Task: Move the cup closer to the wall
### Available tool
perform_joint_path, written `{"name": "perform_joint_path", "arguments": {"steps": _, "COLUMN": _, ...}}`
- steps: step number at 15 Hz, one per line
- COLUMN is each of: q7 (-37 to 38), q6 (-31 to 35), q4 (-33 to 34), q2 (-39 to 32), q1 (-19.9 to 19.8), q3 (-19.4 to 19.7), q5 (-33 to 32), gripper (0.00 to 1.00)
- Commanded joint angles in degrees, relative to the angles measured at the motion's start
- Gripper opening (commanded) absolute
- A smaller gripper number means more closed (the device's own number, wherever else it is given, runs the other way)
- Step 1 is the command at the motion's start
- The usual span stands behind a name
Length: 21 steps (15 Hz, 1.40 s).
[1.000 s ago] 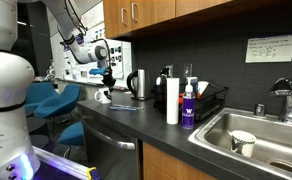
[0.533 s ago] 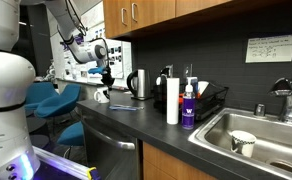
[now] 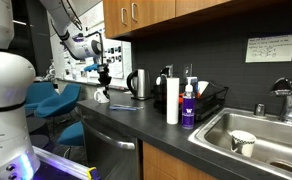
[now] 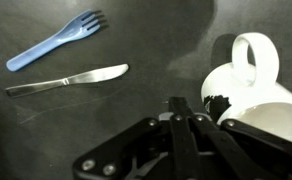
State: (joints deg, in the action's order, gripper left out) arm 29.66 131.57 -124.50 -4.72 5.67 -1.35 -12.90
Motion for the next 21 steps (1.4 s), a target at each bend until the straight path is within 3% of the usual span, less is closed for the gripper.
{"name": "perform_joint_path", "arguments": {"steps": 1, "q7": -0.1, "q6": -0.4, "q4": -6.0, "q2": 6.2, "q1": 0.6, "q3": -1.8, "q5": 3.2, "gripper": 0.00}}
{"name": "perform_joint_path", "arguments": {"steps": 3, "q7": -0.5, "q6": 0.1, "q4": -8.1, "q2": 8.1, "q1": 0.8, "q3": -3.2, "q5": 4.5, "gripper": 0.00}}
{"name": "perform_joint_path", "arguments": {"steps": 4, "q7": -0.1, "q6": -0.1, "q4": -8.8, "q2": 8.8, "q1": 0.9, "q3": -3.9, "q5": 4.7, "gripper": 0.26}}
{"name": "perform_joint_path", "arguments": {"steps": 5, "q7": -0.1, "q6": -0.3, "q4": -9.6, "q2": 9.7, "q1": 1.0, "q3": -4.6, "q5": 5.2, "gripper": 0.27}}
{"name": "perform_joint_path", "arguments": {"steps": 8, "q7": -1.5, "q6": -1.8, "q4": -11.4, "q2": 12.0, "q1": 1.6, "q3": -6.3, "q5": 7.5, "gripper": 0.43}}
{"name": "perform_joint_path", "arguments": {"steps": 11, "q7": -2.6, "q6": -2.3, "q4": -12.4, "q2": 12.9, "q1": 1.8, "q3": -7.4, "q5": 9.3, "gripper": 0.63}}
{"name": "perform_joint_path", "arguments": {"steps": 16, "q7": -3.4, "q6": 0.6, "q4": -13.8, "q2": 12.1, "q1": 1.3, "q3": -8.2, "q5": 6.1, "gripper": 0.97}}
{"name": "perform_joint_path", "arguments": {"steps": 21, "q7": -4.7, "q6": 3.6, "q4": -14.2, "q2": 9.4, "q1": 0.9, "q3": -7.8, "q5": 5.5, "gripper": 1.00}}
